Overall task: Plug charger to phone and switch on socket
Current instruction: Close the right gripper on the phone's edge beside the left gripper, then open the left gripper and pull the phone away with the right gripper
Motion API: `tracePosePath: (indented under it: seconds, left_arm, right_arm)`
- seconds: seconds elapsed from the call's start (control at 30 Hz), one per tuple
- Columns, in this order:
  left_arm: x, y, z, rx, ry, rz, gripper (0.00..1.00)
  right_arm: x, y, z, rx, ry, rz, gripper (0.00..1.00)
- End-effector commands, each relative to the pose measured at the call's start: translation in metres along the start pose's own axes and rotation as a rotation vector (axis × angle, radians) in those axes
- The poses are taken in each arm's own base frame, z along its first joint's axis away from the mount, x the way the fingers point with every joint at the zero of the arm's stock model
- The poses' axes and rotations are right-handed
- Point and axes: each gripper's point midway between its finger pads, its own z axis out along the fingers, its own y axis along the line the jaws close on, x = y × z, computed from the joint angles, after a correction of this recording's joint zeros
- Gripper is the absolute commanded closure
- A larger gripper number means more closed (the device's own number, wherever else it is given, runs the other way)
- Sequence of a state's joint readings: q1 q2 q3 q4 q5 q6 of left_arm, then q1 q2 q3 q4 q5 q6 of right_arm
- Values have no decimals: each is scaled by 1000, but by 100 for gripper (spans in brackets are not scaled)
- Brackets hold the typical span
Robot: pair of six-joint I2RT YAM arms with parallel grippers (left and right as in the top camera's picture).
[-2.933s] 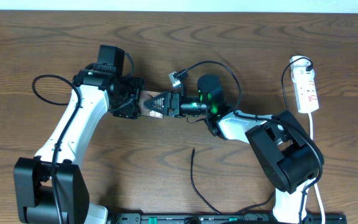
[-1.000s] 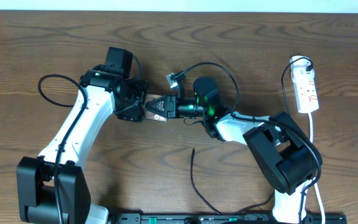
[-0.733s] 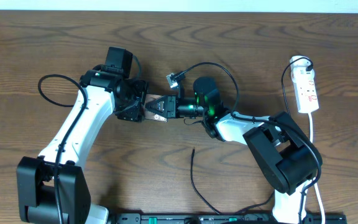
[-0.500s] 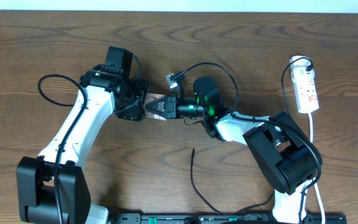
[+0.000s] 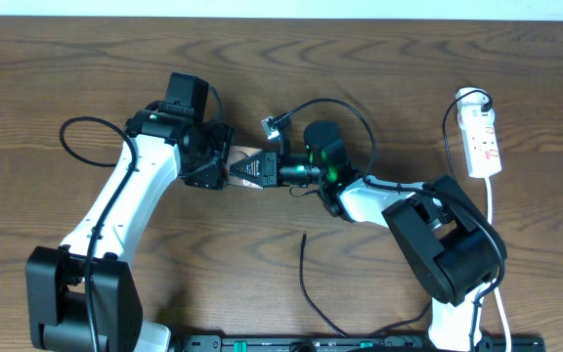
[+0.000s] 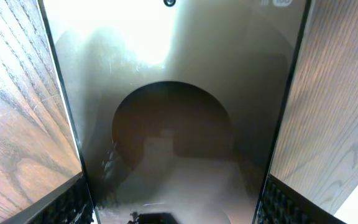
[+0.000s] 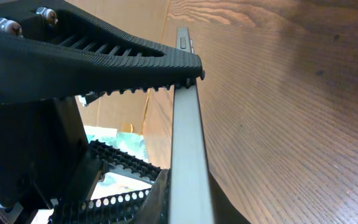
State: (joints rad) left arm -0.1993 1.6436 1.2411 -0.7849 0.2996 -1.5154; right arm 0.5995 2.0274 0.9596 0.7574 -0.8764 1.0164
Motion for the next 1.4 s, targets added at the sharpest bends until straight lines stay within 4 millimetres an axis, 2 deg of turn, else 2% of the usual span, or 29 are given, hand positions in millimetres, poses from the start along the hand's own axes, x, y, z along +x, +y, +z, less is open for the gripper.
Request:
tracePosePath:
  seconds: [0.0, 0.33, 0.43, 0.5, 0.53, 0.67, 0.87, 1.1, 1.13, 1.17, 1.27, 1.37]
  left_arm:
    - [0, -2, 0, 2, -9, 1, 93]
    - [-3, -2, 0, 2, -27, 1, 92]
    - [-3, -2, 0, 2, -27, 1, 72]
    - [-3, -2, 0, 2, -27, 5, 50]
    - [-3, -2, 0, 2, -27, 5, 43]
    - [-3, -2, 0, 3, -27, 4, 25]
    - [-4, -2, 0, 4, -27, 10, 21]
    - [-6, -7, -1, 23, -19, 104, 20]
    - [-5, -7, -1, 23, -16, 114, 19]
    - [-5, -7, -1, 24, -16, 121, 12]
    - [-4, -9, -1, 31, -1, 137, 11]
    - [1, -22, -4, 94, 56, 222, 10]
  right_arm:
    - [4, 8, 4, -26, 26, -28, 93]
    - [4, 8, 4, -27, 26, -28, 99]
    - [3, 8, 4, -27, 26, -28, 99]
    - [3, 8, 4, -27, 26, -28, 99]
    - [3, 8, 4, -27, 26, -28, 99]
    - [3, 8, 4, -27, 25, -28, 99]
    - [-2, 3, 0, -15, 12, -18, 99]
    - [-8, -27, -11, 92, -20, 44, 99]
    - [-11, -31, -13, 104, -31, 47, 99]
    - [-16, -36, -17, 121, -47, 47, 99]
    - [-31, -46, -32, 143, -97, 69, 99]
    - [-49, -53, -50, 149, -154, 143, 99]
